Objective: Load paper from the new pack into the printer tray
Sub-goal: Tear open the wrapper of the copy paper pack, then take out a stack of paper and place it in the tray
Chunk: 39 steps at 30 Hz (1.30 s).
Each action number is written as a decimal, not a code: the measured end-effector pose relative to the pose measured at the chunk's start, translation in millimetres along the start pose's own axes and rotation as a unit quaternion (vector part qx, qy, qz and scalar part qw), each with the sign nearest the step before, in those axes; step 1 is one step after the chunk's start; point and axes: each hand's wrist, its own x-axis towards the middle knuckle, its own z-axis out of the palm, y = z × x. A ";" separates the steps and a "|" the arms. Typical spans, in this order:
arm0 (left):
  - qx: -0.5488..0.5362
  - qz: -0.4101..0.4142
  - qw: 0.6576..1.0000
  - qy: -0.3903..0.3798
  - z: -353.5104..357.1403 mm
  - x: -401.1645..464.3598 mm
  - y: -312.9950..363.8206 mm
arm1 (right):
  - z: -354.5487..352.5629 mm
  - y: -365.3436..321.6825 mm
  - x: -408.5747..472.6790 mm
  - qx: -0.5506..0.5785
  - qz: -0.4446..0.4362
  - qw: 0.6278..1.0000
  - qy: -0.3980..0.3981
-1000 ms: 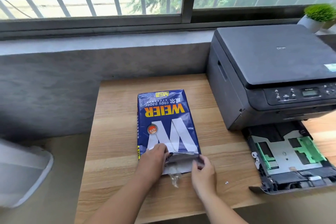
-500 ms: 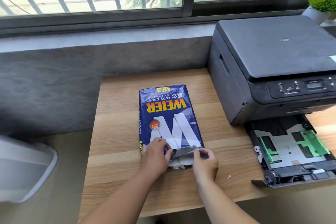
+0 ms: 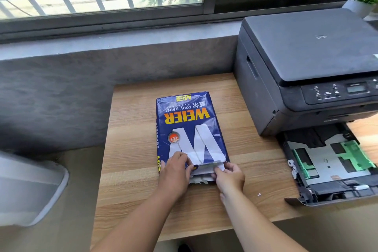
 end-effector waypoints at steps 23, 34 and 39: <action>-0.151 -0.315 0.936 0.028 -2.6 -54.5 -17.3 | -58.6 -7.4 -8.6 -0.229 -0.054 0.940 -0.248; -0.173 -0.289 0.928 0.159 0.0 -158.4 43.9 | -145.5 -18.8 -43.2 -0.247 -0.018 0.905 -0.345; -0.159 -0.306 0.914 0.216 18.4 -216.4 98.9 | -209.1 -22.9 -53.5 -0.242 -0.049 0.885 -0.396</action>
